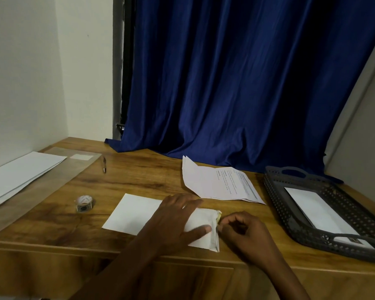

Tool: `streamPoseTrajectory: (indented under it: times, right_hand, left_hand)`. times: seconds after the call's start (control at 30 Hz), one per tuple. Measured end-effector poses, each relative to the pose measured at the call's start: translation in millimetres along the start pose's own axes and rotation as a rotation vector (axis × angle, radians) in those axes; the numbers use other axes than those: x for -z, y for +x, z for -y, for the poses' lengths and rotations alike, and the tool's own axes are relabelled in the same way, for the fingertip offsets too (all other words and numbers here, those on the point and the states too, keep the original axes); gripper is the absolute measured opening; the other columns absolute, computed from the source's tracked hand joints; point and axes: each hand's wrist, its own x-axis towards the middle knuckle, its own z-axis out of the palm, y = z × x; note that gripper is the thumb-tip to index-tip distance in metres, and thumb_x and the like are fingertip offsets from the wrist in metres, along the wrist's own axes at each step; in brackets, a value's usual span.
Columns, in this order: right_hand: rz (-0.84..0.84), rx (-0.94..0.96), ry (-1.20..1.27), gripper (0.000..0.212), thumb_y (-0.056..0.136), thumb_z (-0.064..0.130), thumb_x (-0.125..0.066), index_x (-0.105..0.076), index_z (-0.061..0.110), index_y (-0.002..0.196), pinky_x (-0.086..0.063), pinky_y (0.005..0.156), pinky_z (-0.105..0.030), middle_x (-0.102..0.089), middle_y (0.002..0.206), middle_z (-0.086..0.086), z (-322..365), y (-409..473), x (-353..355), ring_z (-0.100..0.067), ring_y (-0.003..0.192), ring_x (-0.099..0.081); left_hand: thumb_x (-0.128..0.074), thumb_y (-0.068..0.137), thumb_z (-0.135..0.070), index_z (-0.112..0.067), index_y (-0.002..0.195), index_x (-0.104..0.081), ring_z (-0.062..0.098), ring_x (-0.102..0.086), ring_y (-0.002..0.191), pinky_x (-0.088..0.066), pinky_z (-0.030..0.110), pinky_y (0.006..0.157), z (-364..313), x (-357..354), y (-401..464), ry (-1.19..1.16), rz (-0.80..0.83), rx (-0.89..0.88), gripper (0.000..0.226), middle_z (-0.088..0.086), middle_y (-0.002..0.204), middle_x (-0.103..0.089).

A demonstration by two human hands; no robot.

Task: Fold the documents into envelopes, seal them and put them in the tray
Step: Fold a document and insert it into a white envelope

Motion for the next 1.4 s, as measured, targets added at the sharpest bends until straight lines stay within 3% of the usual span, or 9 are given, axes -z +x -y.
streamPoseTrajectory:
  times: [0.1,0.2,0.33,0.43,0.57,0.83,0.93,1.1,1.4]
  right_hand:
    - [0.075,0.082,-0.071,0.013,0.08,0.05,-0.073,-0.071,0.058,0.09,-0.052,0.096,-0.031,-0.056,0.117,0.034,-5,-5,-7,0.004,0.111,-0.054]
    - [0.119,0.136,-0.192,0.013,0.079,0.065,-0.058,-0.061,0.071,0.09,-0.045,0.107,-0.04,-0.043,0.135,0.033,-8,-5,-13,0.008,0.126,-0.039]
    - [0.147,0.168,-0.213,0.027,0.091,0.057,-0.053,-0.061,0.065,0.115,-0.037,0.114,-0.041,-0.028,0.155,0.029,-6,-1,-14,0.01,0.137,-0.022]
    - [0.164,0.166,-0.231,0.022,0.093,0.054,-0.051,-0.07,0.054,0.103,-0.034,0.114,-0.038,-0.026,0.155,0.029,-6,-1,-11,0.01,0.136,-0.022]
    - [0.087,0.126,-0.125,0.024,0.086,0.058,-0.055,-0.068,0.038,0.087,-0.05,0.098,-0.035,-0.04,0.137,0.029,-7,-4,-10,0.01,0.121,-0.043]
    - [-0.175,0.007,-0.092,0.014,0.089,0.035,-0.063,-0.068,0.035,0.076,-0.056,0.072,-0.03,-0.064,0.085,0.019,-9,-9,-13,-0.001,0.081,-0.06]
    - [-0.143,0.039,-0.187,0.013,0.09,0.033,-0.065,-0.075,0.039,0.083,-0.055,0.078,-0.023,-0.065,0.091,0.028,-9,-7,-14,0.003,0.089,-0.06]
    - [0.029,0.181,-0.306,0.033,0.095,0.037,-0.058,-0.067,0.043,0.127,-0.042,0.106,-0.017,-0.05,0.13,0.035,1,-13,-17,0.019,0.116,-0.043]
    - [-0.075,0.092,-0.326,0.043,0.099,0.049,-0.049,-0.052,0.043,0.142,-0.034,0.114,-0.024,-0.04,0.154,0.022,7,-13,-23,0.001,0.137,-0.039]
  left_hand:
    - [-0.008,0.085,-0.087,-0.039,0.154,-0.028,0.008,-0.026,0.148,-0.023,0.039,0.123,-1,0,-1,-0.019,-0.007,0.031,0.087,-0.014,0.162,-0.029]
    - [-0.002,0.081,-0.089,-0.039,0.153,-0.031,0.008,-0.028,0.146,-0.025,0.039,0.122,-1,-1,-2,-0.028,0.011,0.036,0.092,-0.014,0.161,-0.032]
    - [-0.006,0.084,-0.088,-0.04,0.151,-0.034,0.008,-0.031,0.144,-0.027,0.04,0.121,0,1,-2,-0.038,0.048,0.041,0.087,-0.015,0.158,-0.035]
    - [-0.022,0.092,-0.079,-0.04,0.149,-0.037,0.007,-0.033,0.141,-0.027,0.037,0.12,1,-1,-2,-0.018,0.067,0.029,0.07,-0.015,0.156,-0.038]
    - [-0.037,0.096,-0.068,-0.042,0.148,-0.04,0.008,-0.03,0.144,-0.024,0.037,0.122,3,-3,-2,0.009,0.099,0.04,0.058,-0.016,0.157,-0.036]
    - [-0.028,0.1,-0.066,-0.047,0.156,-0.022,0.012,-0.005,0.156,-0.002,0.044,0.127,2,0,0,0.087,0.225,0.03,0.059,-0.015,0.168,-0.012]
    - [-0.02,0.102,-0.064,-0.044,0.159,-0.009,0.014,0.006,0.156,0.005,0.047,0.126,3,-3,4,0.144,0.286,0.005,0.062,-0.013,0.169,0.0]
    - [-0.015,0.102,-0.065,-0.043,0.159,-0.002,0.016,0.009,0.156,0.007,0.049,0.124,4,-5,8,0.201,0.324,-0.01,0.063,-0.012,0.168,0.006]
    - [-0.002,0.088,-0.074,-0.044,0.159,-0.003,0.015,0.01,0.156,0.006,0.05,0.125,7,-7,9,0.182,0.341,-0.005,0.077,-0.013,0.168,0.007]
